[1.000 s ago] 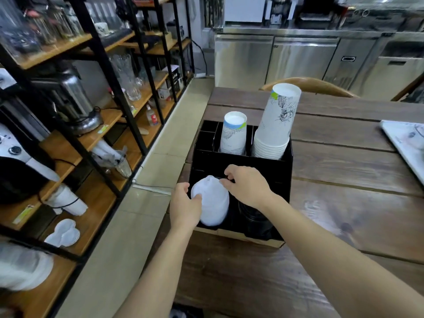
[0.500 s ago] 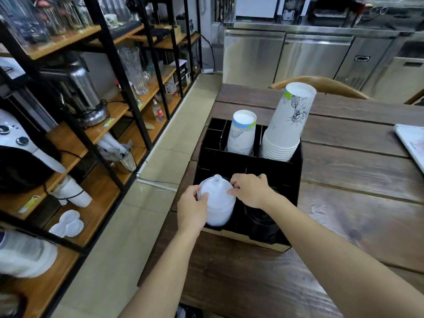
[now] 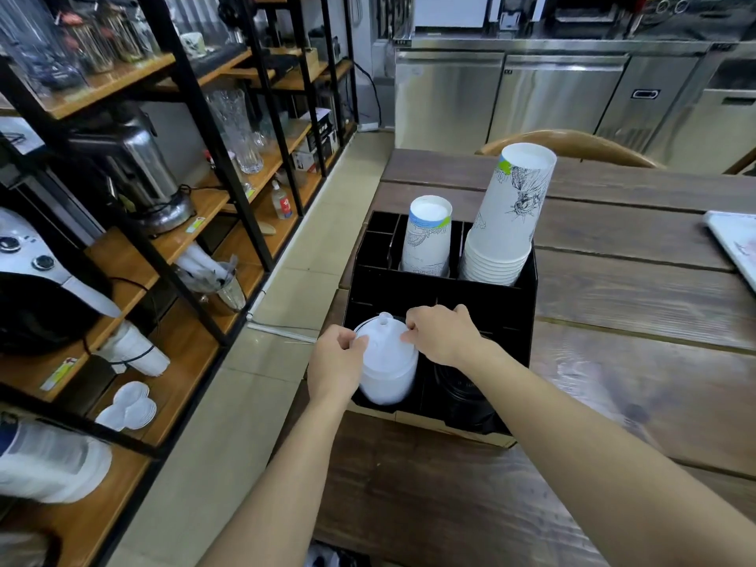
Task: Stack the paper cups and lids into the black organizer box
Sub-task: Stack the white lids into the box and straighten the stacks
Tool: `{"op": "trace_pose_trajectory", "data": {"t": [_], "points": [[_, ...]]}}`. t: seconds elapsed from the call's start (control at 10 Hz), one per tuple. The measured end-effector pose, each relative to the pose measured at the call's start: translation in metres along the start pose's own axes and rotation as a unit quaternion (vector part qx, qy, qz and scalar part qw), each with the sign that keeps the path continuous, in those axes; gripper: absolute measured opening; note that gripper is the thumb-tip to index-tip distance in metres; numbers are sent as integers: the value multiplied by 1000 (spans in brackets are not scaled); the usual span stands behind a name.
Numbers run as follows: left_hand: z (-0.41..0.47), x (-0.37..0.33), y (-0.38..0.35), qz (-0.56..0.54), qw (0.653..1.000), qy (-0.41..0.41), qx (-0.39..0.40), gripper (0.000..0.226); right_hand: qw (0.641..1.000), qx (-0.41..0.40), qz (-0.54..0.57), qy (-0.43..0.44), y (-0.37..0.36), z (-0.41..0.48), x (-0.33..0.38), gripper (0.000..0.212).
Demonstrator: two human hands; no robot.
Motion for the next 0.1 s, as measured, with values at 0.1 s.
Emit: {"op": "trace_pose_trajectory", "data": {"t": [0.1], "points": [[0, -4, 1, 43, 999, -13, 8, 5, 1000, 4, 3, 10, 1, -3, 2, 27]]}}
Point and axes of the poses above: each hand's wrist, its own z-axis towards the middle knuckle, its own y-axis out of the back of the hand, x = y × z, the point moved 9 cm from there along z, towards the middle knuckle, and after that the axes turned 2 degrees about -x, right-handed, at the moved point
